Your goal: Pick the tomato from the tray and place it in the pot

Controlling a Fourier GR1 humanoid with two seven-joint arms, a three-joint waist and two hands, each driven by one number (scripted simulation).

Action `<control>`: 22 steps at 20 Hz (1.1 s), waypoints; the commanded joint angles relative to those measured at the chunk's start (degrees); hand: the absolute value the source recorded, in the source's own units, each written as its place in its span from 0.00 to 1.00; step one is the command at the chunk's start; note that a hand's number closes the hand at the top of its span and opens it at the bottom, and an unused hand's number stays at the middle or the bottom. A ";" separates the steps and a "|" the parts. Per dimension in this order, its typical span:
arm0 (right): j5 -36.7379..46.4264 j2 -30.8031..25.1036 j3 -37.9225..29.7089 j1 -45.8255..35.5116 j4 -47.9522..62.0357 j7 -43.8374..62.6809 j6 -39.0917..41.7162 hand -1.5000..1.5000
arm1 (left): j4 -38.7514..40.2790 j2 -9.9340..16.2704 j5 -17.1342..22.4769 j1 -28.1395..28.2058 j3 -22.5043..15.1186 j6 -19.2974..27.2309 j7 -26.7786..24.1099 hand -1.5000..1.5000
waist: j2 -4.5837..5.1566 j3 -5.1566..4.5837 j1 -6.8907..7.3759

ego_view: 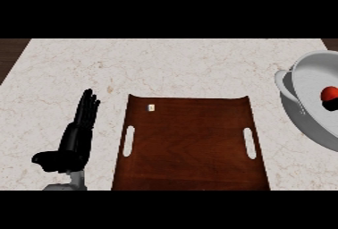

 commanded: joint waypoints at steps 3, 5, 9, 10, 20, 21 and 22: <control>-7.13 -0.60 -4.02 -1.12 8.15 -9.02 -0.28 0.00 | -1.77 0.43 0.81 0.56 0.24 -1.05 1.36 0.50 | -0.10 0.03 0.11; -10.70 -0.48 -6.78 0.65 5.80 -14.92 -4.45 0.00 | 0.84 -0.11 -0.40 -0.59 0.77 0.34 -0.33 0.50 | -0.08 0.04 -0.47; -18.91 2.09 -13.51 -1.57 0.86 -21.23 -12.60 0.00 | -0.06 -0.32 -0.47 0.66 0.47 0.39 -1.36 0.50 | -0.31 0.15 -0.96; -20.84 2.24 -15.00 -3.15 -0.27 -22.01 -13.81 0.00 | -0.80 -0.59 -1.23 2.61 -0.45 0.83 -1.04 0.50 | -0.42 0.17 -0.50; -39.20 -3.62 -27.11 2.36 2.62 -34.38 -10.48 0.00 | -2.73 -0.51 -0.78 2.80 -0.03 0.30 -0.50 0.50 | -0.25 0.01 -0.40; -41.15 -2.75 -28.22 3.92 2.20 -37.14 -10.80 0.00 | -1.09 0.20 0.32 0.86 0.96 -0.89 0.44 0.50 | -0.24 0.01 -0.61; -41.96 -3.46 -28.34 5.02 2.45 -38.69 -10.56 0.00 | -4.26 -0.33 -1.41 2.44 -0.95 0.41 2.83 0.50 | -0.29 0.01 -0.51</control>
